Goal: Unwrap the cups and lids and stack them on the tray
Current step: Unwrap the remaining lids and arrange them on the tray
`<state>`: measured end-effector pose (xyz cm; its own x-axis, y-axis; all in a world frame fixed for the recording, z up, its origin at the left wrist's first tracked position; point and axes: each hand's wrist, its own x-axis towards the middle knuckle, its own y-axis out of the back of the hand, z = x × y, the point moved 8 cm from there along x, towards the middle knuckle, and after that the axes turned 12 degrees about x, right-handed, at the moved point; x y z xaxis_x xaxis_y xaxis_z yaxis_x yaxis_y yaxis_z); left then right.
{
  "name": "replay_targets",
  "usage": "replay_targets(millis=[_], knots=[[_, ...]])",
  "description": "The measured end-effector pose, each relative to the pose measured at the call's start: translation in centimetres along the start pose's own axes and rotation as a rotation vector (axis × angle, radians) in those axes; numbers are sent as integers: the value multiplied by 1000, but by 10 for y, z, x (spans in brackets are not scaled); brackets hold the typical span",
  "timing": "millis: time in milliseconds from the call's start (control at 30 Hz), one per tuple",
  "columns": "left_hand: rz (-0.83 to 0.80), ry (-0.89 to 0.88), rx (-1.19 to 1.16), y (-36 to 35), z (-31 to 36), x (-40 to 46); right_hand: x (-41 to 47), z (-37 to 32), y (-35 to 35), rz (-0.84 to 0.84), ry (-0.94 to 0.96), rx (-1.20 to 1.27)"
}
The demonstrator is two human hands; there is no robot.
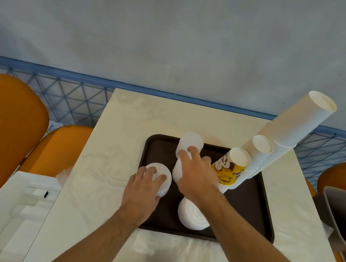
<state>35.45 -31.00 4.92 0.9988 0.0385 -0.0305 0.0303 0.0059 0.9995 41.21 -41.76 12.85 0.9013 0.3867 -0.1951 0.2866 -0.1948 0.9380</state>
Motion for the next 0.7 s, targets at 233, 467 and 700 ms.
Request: replay_targets(millis=[233,467,700], knots=[[23,-16,5,0,-3,10,32,21,-23,-169,-79,-61],[20,-8,36,0,-8,39,29,24,-30,-171,-62,-22],[27,-8,61,4,-14,71,20,22,-32,-190,-48,16]])
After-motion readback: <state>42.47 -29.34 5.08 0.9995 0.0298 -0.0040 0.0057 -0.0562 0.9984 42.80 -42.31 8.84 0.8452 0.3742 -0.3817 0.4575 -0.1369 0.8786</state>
